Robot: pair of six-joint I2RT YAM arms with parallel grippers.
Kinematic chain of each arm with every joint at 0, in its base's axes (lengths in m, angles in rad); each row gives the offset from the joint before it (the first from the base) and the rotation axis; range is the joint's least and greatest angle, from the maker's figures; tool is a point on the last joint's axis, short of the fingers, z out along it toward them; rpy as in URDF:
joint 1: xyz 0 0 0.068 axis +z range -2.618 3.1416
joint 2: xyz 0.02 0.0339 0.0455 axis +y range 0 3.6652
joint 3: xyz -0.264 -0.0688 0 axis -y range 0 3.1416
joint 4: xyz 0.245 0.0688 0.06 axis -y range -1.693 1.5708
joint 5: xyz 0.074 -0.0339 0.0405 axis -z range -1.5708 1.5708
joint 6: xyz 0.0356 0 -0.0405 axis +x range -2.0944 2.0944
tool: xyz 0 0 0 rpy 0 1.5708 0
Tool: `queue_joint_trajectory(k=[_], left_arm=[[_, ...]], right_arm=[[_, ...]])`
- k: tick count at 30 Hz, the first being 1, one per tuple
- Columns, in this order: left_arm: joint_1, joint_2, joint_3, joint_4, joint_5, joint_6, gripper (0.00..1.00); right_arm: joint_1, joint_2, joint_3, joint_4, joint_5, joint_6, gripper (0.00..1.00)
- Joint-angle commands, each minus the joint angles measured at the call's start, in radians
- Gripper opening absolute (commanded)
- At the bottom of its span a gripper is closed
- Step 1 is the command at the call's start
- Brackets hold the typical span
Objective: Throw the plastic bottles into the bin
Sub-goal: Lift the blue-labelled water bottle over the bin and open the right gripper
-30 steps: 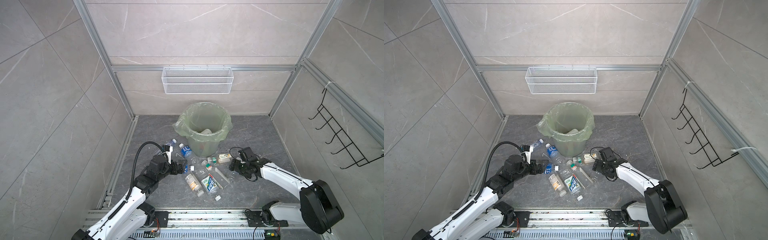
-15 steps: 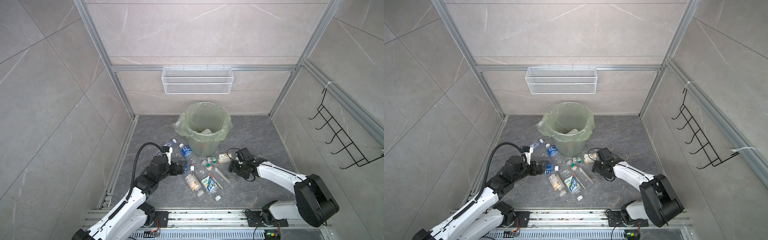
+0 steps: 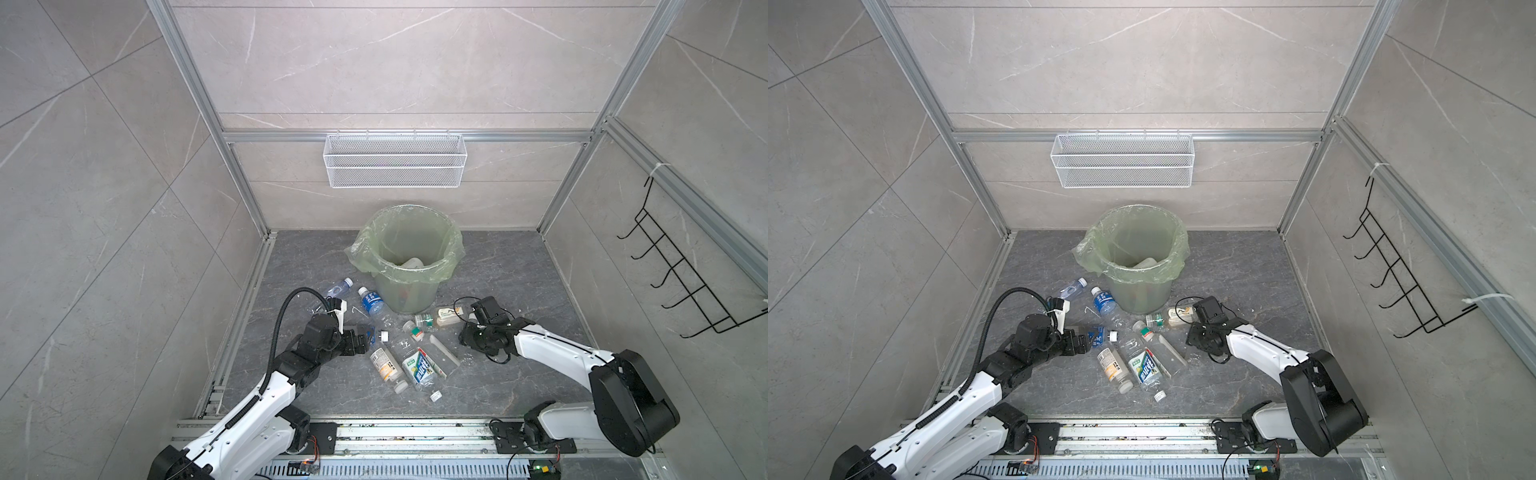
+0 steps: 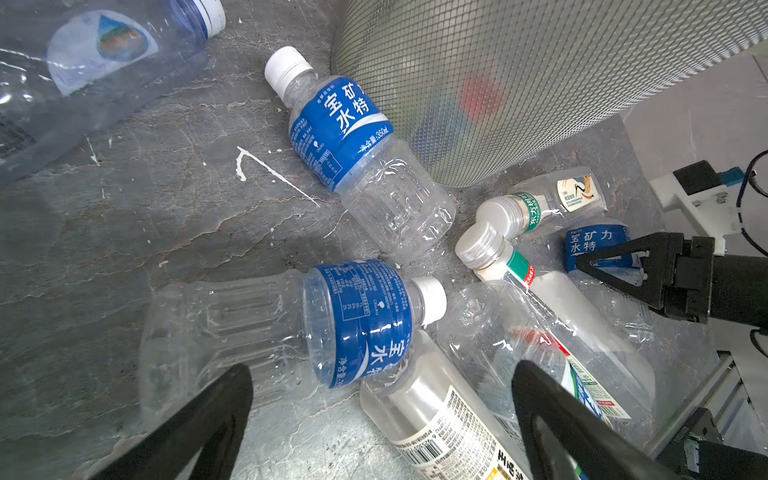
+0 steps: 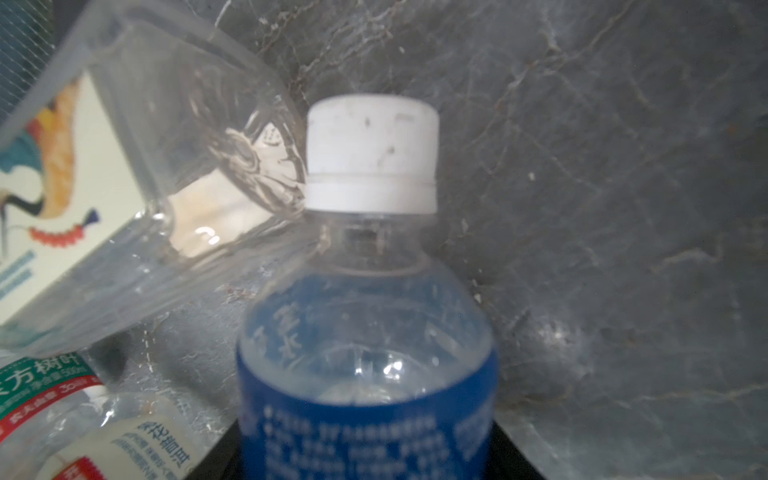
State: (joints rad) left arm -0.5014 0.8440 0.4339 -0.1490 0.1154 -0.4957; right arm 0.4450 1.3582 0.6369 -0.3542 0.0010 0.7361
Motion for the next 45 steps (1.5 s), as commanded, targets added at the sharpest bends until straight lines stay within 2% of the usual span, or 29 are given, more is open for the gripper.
queue_joint_trajectory(k=[1,8,29,39,45], left_arm=[[0.002,-0.005,-0.007,0.049,0.013,-0.006,0.99],[0.001,-0.009,-0.016,0.049,0.016,-0.009,0.99],[0.001,-0.005,-0.024,0.048,0.014,-0.012,0.99],[0.001,0.010,-0.016,0.049,0.010,-0.013,0.99],[0.001,-0.001,-0.007,0.015,-0.010,-0.012,0.99]], right_arm=[[0.012,-0.046,-0.022,-0.021,0.047,-0.026,0.60],[0.035,-0.133,-0.035,-0.046,0.081,-0.058,0.60],[0.145,-0.570,-0.094,0.059,0.100,-0.256,0.57],[0.161,-0.592,0.116,-0.016,0.108,-0.300,0.57],[0.161,-0.459,0.392,-0.030,0.078,-0.317,0.57]])
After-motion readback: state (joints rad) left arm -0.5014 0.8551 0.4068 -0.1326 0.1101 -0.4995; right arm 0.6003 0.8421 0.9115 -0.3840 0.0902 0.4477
